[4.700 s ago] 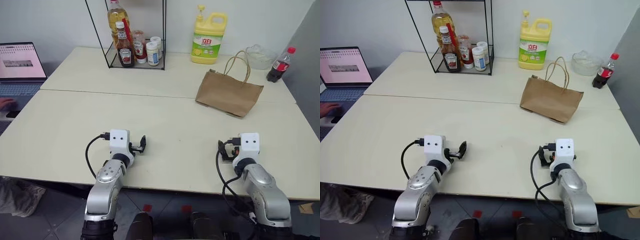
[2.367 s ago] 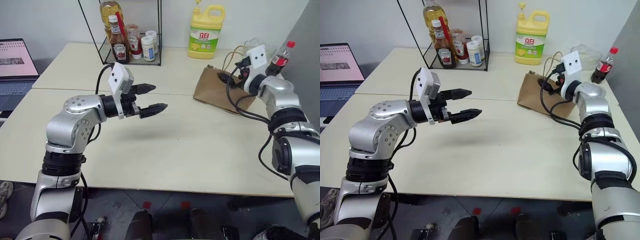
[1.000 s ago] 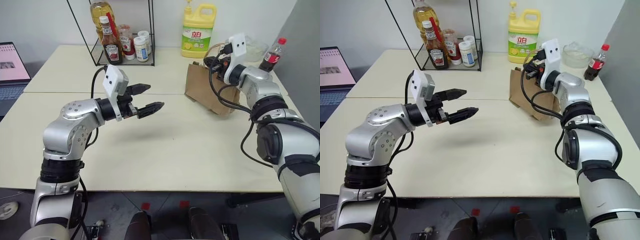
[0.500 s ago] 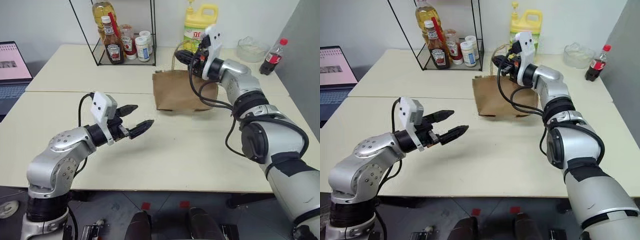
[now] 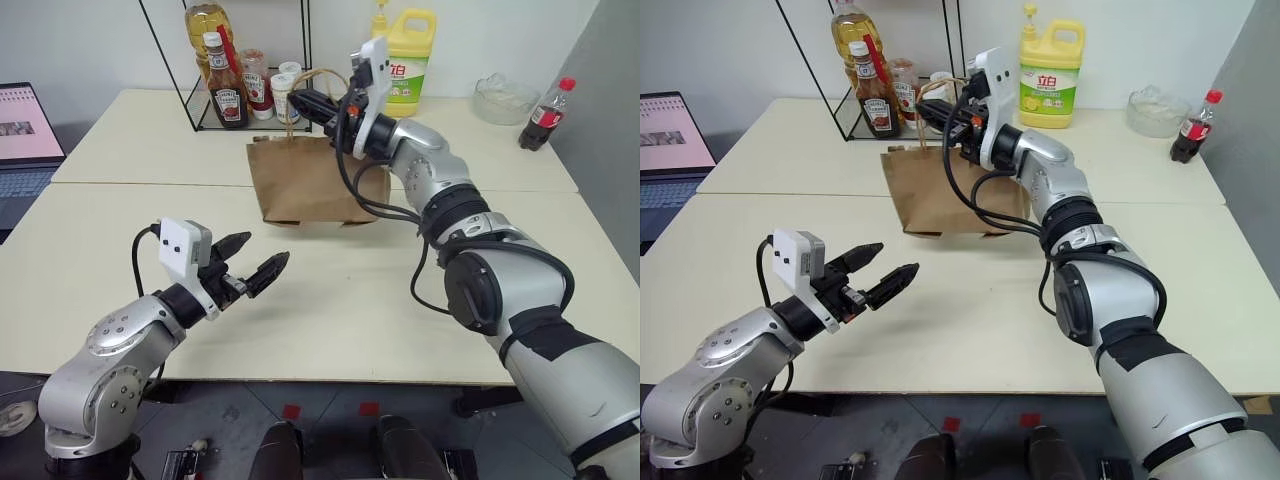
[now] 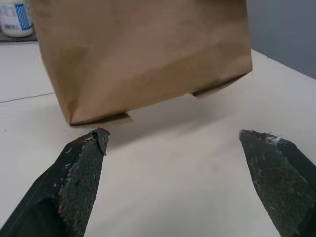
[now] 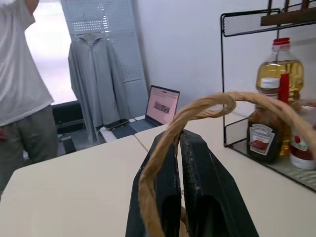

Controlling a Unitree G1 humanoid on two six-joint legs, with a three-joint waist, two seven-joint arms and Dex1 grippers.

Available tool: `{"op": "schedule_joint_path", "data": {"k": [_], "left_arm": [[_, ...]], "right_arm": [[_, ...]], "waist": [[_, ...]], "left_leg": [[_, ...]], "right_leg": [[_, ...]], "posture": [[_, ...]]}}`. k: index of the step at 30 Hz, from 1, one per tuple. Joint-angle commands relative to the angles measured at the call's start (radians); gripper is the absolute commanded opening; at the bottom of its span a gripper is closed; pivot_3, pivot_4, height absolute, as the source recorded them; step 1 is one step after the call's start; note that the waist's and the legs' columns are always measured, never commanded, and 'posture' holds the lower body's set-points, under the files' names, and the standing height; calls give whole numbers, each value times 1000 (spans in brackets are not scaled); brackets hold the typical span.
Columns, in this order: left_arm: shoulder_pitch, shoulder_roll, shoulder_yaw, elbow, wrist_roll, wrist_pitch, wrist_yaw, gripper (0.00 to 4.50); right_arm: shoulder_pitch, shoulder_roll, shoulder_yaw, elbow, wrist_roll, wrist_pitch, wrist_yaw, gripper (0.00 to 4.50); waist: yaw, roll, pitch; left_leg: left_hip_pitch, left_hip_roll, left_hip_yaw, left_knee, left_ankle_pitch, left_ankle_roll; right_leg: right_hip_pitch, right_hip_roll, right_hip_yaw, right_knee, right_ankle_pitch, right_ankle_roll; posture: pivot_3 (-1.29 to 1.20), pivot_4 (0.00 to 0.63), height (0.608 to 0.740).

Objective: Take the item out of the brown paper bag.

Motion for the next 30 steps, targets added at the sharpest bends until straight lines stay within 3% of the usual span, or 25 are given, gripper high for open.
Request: {"op": "schedule_joint_path", "data": {"k": [1,13,30], "left_arm": [[28,-13,30,-65,-21,-19,39,4500],[97,-17,45,-107,-37,-33,78,4500],[37,-30,-19,-66,-38,-46,76,4500]], "right_arm": [[-55,29,-24,-39,31,-48,-6,12],[-35,94,-6,9,-8,-131,-49,12],[16,83,83,61,-160,-279,-140,12]], "waist": [[0,0,0],[3,0,0],[2,0,0]], "left_leg": [[0,0,0,0,0,0],[0,0,0,0,0,0],[0,0,0,0,0,0]], "right_leg": [[0,0,0,0,0,0],[0,0,0,0,0,0],[0,0,0,0,0,0]], "posture": [[0,150,740],[0,150,740],[0,150,740]]}}
